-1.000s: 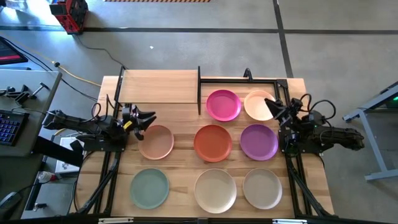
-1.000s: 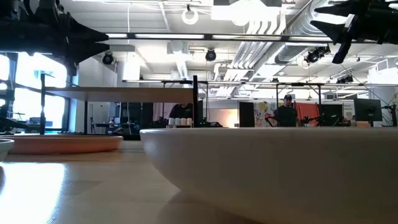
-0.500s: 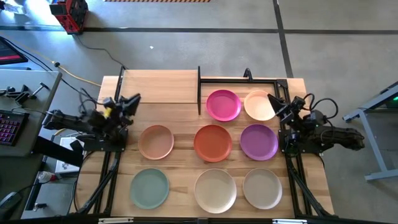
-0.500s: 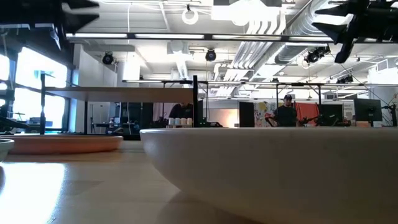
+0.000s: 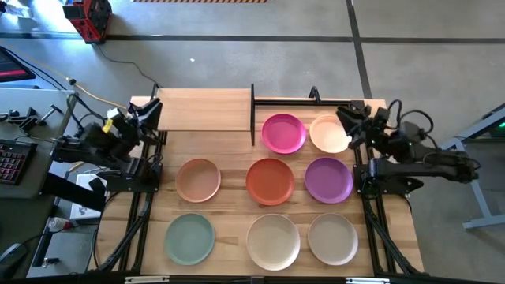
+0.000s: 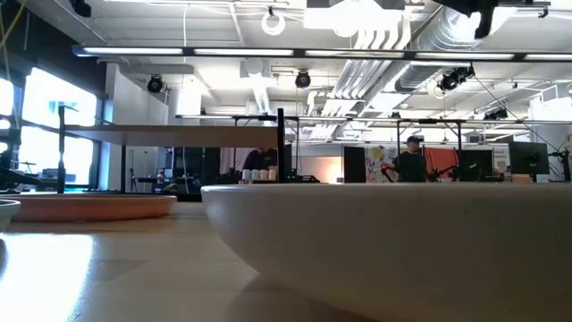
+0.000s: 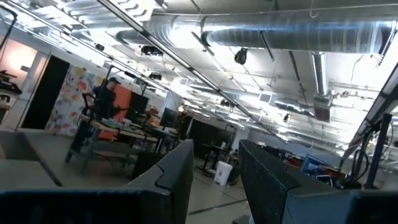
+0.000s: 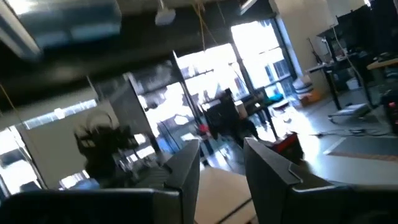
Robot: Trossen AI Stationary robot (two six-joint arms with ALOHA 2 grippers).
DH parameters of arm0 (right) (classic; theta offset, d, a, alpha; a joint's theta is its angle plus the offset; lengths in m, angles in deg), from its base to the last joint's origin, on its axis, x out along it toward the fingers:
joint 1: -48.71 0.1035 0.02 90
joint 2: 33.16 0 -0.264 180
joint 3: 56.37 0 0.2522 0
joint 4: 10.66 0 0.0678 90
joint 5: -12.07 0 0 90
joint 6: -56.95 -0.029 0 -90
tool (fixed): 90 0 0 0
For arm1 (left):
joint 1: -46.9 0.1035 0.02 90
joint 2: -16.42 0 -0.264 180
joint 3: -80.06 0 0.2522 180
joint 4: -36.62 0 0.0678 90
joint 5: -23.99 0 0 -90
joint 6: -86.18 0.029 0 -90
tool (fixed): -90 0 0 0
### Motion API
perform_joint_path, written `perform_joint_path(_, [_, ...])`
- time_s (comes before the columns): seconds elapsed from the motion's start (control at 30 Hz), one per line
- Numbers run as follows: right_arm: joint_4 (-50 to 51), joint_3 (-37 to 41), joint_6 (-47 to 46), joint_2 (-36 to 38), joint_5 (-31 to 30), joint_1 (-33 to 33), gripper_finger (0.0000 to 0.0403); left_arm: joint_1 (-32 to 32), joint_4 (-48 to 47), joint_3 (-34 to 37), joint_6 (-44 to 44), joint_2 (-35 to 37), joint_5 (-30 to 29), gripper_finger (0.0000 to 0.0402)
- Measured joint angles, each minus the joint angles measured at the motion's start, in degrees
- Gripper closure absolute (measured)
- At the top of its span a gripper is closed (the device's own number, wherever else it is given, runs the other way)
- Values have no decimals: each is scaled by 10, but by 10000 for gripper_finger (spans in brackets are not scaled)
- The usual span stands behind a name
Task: Place and stack plates onto a shelf
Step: Put the pink plate on the shelf
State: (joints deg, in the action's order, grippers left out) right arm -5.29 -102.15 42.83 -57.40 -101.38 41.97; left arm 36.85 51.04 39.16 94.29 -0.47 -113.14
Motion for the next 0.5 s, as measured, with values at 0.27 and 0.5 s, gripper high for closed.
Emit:
perform_joint_path(0.27, [236,-228,104,-179,0,0,295,0,-2,-73,92,-74,0,287])
perform_joint_path(0.5, [432,-371,142,-313,23,-11,295,0,-27,-106,146,-139,-13,287])
